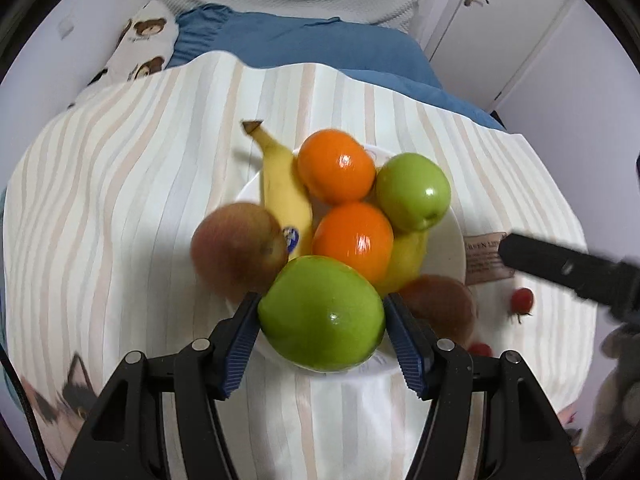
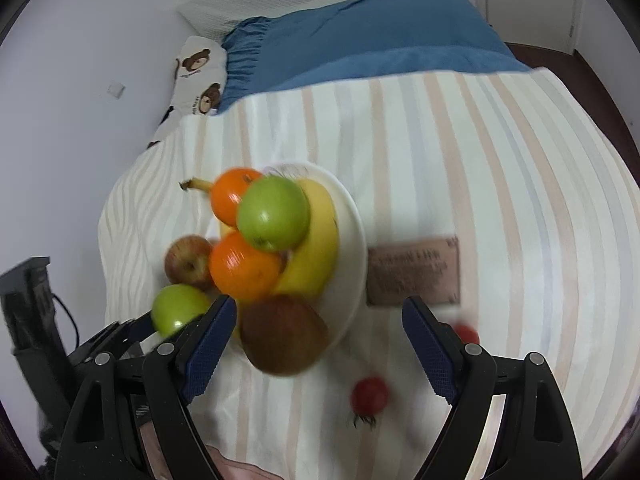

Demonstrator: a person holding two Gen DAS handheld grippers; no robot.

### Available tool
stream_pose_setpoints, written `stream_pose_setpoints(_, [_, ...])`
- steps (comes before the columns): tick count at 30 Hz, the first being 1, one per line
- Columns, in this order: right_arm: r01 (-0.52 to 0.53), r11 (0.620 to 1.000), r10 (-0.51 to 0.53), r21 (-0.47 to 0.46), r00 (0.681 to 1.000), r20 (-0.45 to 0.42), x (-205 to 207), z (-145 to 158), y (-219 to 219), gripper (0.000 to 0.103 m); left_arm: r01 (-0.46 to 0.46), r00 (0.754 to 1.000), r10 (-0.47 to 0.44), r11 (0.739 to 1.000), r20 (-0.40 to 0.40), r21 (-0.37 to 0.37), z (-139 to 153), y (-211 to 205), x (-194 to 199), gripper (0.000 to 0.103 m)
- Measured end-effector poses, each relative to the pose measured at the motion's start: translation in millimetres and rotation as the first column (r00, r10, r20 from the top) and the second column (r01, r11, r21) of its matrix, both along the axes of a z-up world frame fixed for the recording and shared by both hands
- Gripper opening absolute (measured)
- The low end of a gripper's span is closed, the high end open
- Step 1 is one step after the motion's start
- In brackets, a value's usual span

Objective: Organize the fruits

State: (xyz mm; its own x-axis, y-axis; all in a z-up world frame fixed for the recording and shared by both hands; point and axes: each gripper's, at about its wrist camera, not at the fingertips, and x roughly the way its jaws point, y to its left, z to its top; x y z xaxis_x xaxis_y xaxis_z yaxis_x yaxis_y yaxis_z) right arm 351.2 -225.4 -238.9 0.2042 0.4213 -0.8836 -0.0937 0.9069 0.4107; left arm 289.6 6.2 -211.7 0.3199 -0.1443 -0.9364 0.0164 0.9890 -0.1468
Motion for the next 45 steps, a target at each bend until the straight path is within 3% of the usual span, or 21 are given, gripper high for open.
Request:
stream_pose_setpoints(1, [-0.004,1.0,0.004,0.019,1.0,0.0,5,2,1,0.087,0.006,1.0,-0.006,1.0,0.003,0.016,-1,-2,2,0.06])
stream_pose_setpoints(4, [-0.011,0.996,0.013,0.093,1.0,-0.023,25,4,6,0.064,0.019,1.0,-0.02,0.998,0.021,0.055,-5,-5,13,0.055])
stream_pose_setpoints(5, [-0.012,0.994,0.015,0.107,0.999,-0.031,30,3,9,0.061,0.017,1.0,-0.018,0.998,0.025,0.059,-4,-3,13,0.05])
stream_pose_setpoints(6, [-0.02,0.993,0.025,0.119,0.999,-0.039,37,2,14,0.06,0.016,1.0,-0.017,0.999,0.021,0.05,-4,-2,13,0.04])
stream_pose_setpoints(7, [-0.024,0.992,0.029,0.12,0.999,-0.044,41,1,17,0.06,0.014,1.0,-0.015,0.999,0.015,0.038,-6,-5,17,0.037])
stream_pose_setpoints(13, [-0.06,0.997,0.066,0.058,0.992,-0.109,63,-25,43,0.059,0.011,1.0,-0.011,1.0,-0.001,0.028,-17,-12,23,0.037])
stream_pose_setpoints(17, [-0.079,0.997,0.08,0.009,0.991,-0.104,62,-32,49,0.055,-0.004,1.0,0.003,1.0,-0.031,-0.014,-24,-5,19,0.037])
stream_pose_setpoints(20, [-0.093,0.996,0.092,-0.009,0.991,-0.092,60,-30,51,0.055,-0.004,0.999,0.003,0.999,-0.039,-0.031,-14,6,9,0.04])
stream_pose_setpoints(25, [-0.145,0.988,0.14,-0.055,0.987,-0.085,54,-29,59,0.055,-0.025,0.992,0.01,0.992,-0.123,-0.121,-6,24,-31,0.062])
stream_pose_setpoints(32, [-0.134,0.99,0.129,-0.041,0.987,-0.094,52,-36,59,0.055,0.06,0.955,-0.078,0.996,-0.288,-0.071,-65,-16,-55,0.063])
stream_pose_setpoints(36, [-0.141,0.988,0.136,-0.056,0.987,-0.09,51,-36,64,0.055,0.083,0.97,-0.083,0.997,-0.227,-0.01,-80,-29,-54,0.06])
stream_pose_setpoints(40, [-0.146,0.987,0.14,-0.061,0.986,-0.093,49,-37,67,0.055,0.089,0.986,-0.081,0.995,-0.147,0.049,-68,-37,-54,0.06])
stream_pose_setpoints(45, [-0.141,0.989,0.136,-0.051,0.987,-0.088,49,-35,63,0.055,0.042,0.997,-0.041,0.999,-0.068,0.013,-36,-30,-46,0.06])
